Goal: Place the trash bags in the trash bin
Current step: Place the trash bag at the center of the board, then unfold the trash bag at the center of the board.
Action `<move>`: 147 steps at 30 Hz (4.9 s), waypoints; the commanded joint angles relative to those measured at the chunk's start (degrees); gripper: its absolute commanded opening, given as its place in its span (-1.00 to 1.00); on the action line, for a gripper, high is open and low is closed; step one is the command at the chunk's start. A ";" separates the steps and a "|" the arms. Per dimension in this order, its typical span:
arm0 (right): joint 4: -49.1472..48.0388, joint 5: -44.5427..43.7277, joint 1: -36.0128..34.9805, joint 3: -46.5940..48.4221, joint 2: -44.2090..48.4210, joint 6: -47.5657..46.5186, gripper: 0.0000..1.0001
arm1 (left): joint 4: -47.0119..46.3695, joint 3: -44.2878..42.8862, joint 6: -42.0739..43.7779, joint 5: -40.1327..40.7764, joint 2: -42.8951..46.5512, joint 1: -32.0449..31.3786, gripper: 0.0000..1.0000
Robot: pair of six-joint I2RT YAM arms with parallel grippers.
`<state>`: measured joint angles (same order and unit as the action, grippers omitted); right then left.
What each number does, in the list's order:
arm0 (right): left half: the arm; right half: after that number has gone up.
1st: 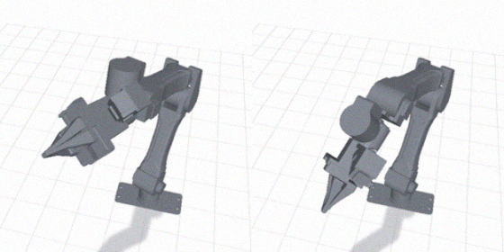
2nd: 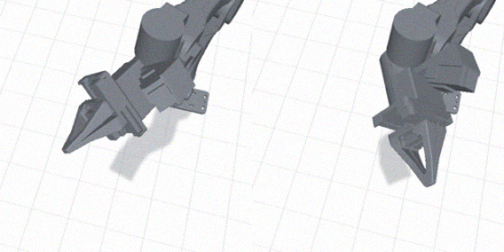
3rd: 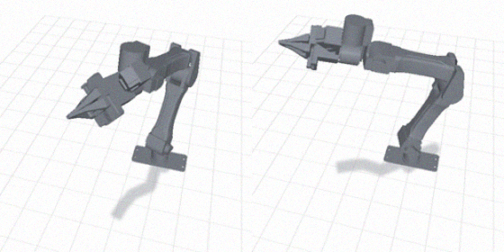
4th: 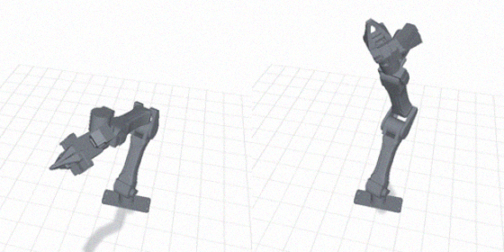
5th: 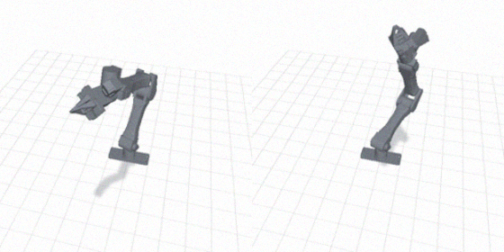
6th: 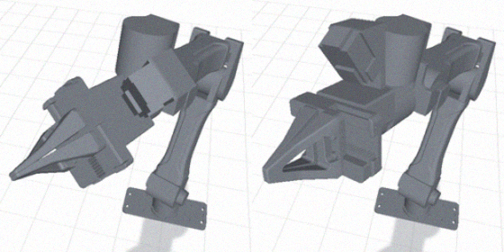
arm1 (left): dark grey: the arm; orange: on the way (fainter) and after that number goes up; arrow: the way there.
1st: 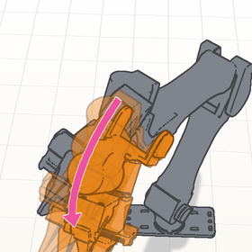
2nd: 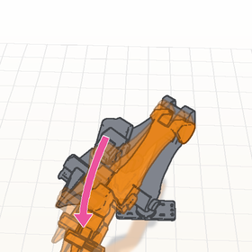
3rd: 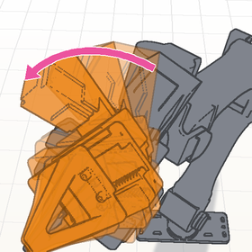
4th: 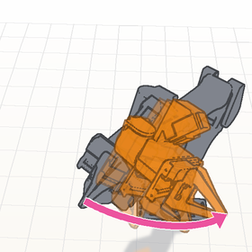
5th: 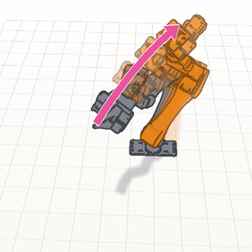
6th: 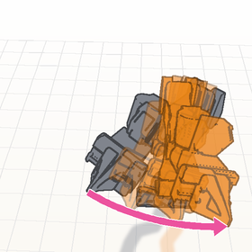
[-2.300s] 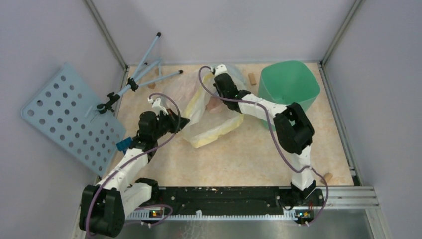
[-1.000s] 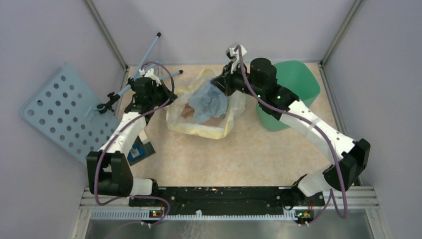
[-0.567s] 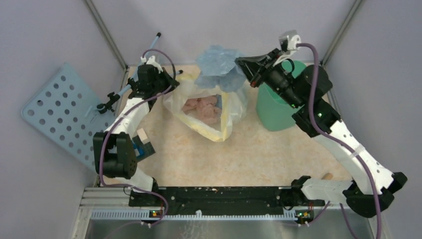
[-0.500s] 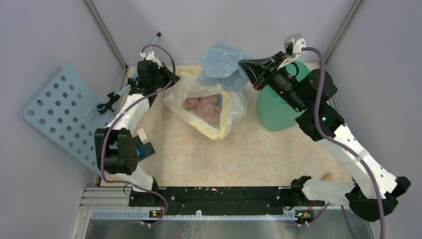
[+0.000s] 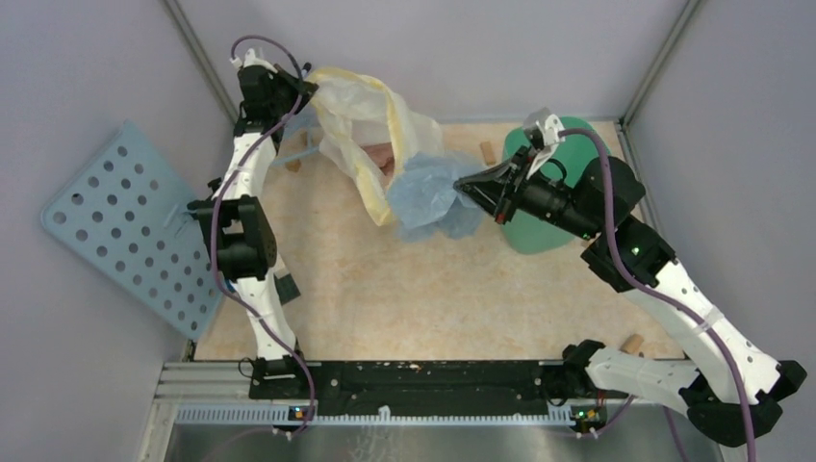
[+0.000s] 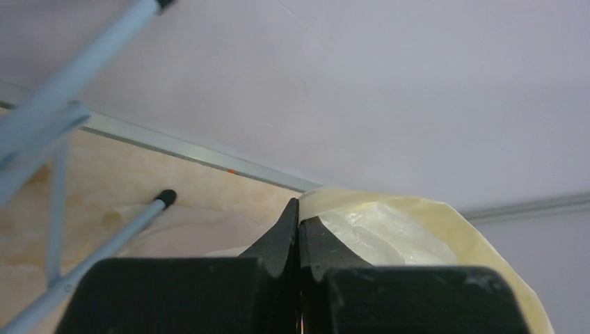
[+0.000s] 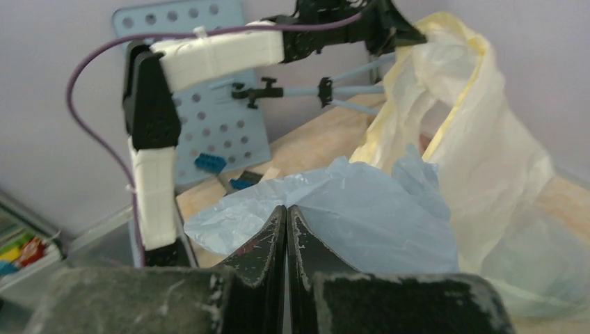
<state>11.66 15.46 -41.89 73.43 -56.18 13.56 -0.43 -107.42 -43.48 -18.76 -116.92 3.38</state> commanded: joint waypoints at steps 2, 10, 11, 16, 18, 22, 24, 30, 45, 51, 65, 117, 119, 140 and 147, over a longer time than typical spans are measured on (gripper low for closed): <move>2.34 15.72 -0.21 -1.56 -1.06 -0.05 -1.00 | -1.49 -1.23 -3.30 5.50 -0.05 1.54 -1.00; 2.36 17.28 -0.25 -9.17 -6.57 1.18 -1.00 | -3.23 5.43 -1.69 1.93 5.56 2.42 -0.74; 2.42 15.42 -0.29 -9.93 -7.73 1.21 -1.00 | -3.49 6.52 -1.83 1.18 6.67 2.67 -0.64; -0.99 8.38 -0.30 -12.31 -14.14 2.12 -1.00 | -5.73 14.22 -0.29 -3.23 13.94 2.96 0.23; -3.77 5.47 -0.32 -12.85 -17.20 3.17 -1.00 | -5.74 17.74 0.00 -4.74 17.17 2.95 0.39; -8.86 -1.72 -0.30 -11.14 -24.56 3.69 -1.00 | -6.23 25.65 0.44 -7.49 23.96 2.95 0.55; -10.34 -5.02 -0.30 -8.86 -29.26 3.46 -1.00 | -5.26 29.25 1.25 -8.31 27.71 2.95 0.62; -10.84 -9.98 -0.28 4.08 -45.81 2.24 -1.00 | -2.02 37.86 4.14 -11.19 37.45 2.86 0.74; -8.19 -23.06 0.81 35.34 -66.68 -3.43 -1.00 | 6.73 59.29 11.38 -18.33 57.46 2.69 0.74; -6.41 -20.28 0.69 33.37 -59.00 -6.17 -1.00 | 7.72 63.77 12.80 -20.10 59.42 2.69 0.74; -10.66 -12.33 -0.74 -1.54 -27.88 -5.67 -1.00 | 10.88 66.60 11.66 -26.11 62.70 2.63 0.72; 9.14 -20.20 -0.75 -33.01 6.06 10.36 0.49 | 5.01 70.29 8.18 0.34 55.56 -39.48 0.29; 9.35 -22.58 -0.71 -33.79 5.70 11.72 0.44 | 3.12 71.06 7.86 0.31 54.39 -39.89 0.29; -1.98 -22.93 -0.74 -42.13 1.95 17.83 -0.95 | -6.38 72.06 4.37 2.97 43.43 -39.62 0.28; -1.48 -20.96 -0.74 -42.62 2.92 17.38 -1.00 | -8.67 73.22 3.59 4.37 42.70 -38.97 0.14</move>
<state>11.92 -7.33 -42.26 31.38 -54.08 31.55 -4.62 -35.03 -39.16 -15.77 -73.67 -35.99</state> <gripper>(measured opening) 0.004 0.581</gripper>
